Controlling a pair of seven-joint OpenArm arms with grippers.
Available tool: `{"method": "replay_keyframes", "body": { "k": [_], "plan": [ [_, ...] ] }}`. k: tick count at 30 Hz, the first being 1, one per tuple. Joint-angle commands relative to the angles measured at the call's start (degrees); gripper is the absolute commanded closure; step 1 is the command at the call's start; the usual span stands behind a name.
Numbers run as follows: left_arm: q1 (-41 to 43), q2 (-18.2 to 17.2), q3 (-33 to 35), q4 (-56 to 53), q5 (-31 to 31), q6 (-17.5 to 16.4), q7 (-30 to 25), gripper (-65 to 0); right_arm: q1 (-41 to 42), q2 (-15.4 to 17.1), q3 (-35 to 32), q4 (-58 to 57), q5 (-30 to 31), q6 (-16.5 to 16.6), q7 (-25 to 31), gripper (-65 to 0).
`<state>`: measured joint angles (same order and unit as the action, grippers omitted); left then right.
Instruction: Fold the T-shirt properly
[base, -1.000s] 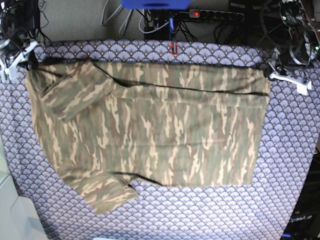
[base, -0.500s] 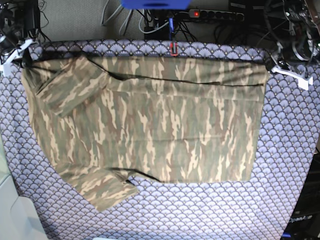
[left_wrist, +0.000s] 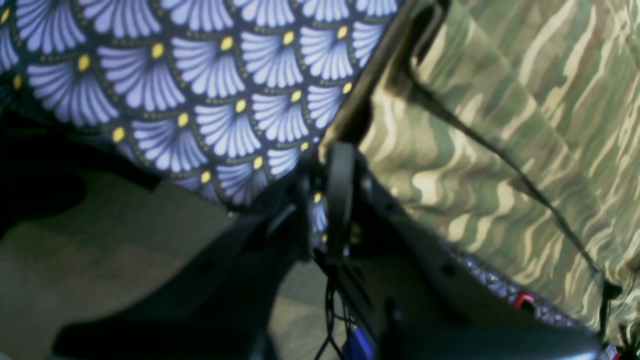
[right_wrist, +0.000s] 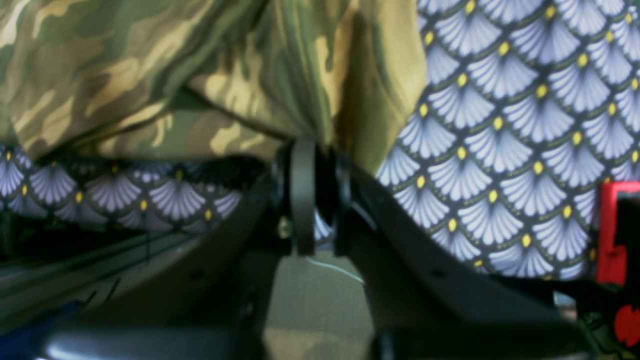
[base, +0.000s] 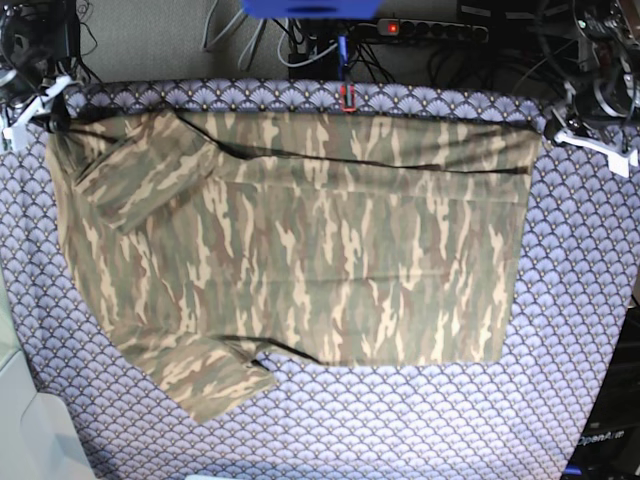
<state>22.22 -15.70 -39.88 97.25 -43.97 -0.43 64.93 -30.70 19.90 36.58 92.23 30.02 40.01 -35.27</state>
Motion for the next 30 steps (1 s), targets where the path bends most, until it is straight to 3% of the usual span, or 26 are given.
{"method": "replay_keyframes", "body": {
  "k": [1,4,6,12,16,20,22,25,30],
  "plan": [
    [0.16,-0.87,-0.34,0.99,-0.39,-0.23,-0.44,-4.0,-0.2,1.15,0.57,0.74,0.53,-0.01,1.29,-3.4],
    [0.16,-0.78,-0.34,0.99,-0.3,-0.23,-0.44,-4.3,-0.2,1.15,0.57,0.74,0.53,-0.01,1.29,-4.1],
    [0.16,-0.78,-0.34,0.9,-0.3,-0.23,-0.44,-4.3,-0.2,1.15,0.57,0.74,0.53,-0.01,1.11,-8.0],
    [1.21,-0.78,-0.34,0.99,-0.74,-0.32,-0.44,-4.8,-0.2,1.15,0.65,0.74,0.62,-0.01,-0.38,-31.4],
    [1.39,-0.69,-0.34,1.08,-0.74,-0.32,-0.44,-16.9,-0.2,1.15,0.92,0.74,0.62,-0.01,-0.29,-41.8],
    [2.71,-0.69,-0.17,1.17,-0.74,-1.02,-0.97,-36.8,-0.03,1.33,1.27,0.74,0.7,-0.01,-0.38,-43.4],
    [2.97,-0.52,-0.34,1.17,-0.83,-3.66,-1.06,-43.6,-0.03,1.24,2.5,0.74,0.62,-0.01,-0.38,-43.4],
    [3.06,0.1,-0.43,1.17,-0.56,-6.12,-0.62,-48.2,-0.03,1.24,3.38,0.74,0.62,-0.01,-0.38,-43.4],
    [4.11,2.12,-3.51,1.17,-0.39,-6.65,-0.44,-48.6,-0.03,1.59,3.64,0.74,0.53,-0.01,-0.38,-43.4]
  ]
}}
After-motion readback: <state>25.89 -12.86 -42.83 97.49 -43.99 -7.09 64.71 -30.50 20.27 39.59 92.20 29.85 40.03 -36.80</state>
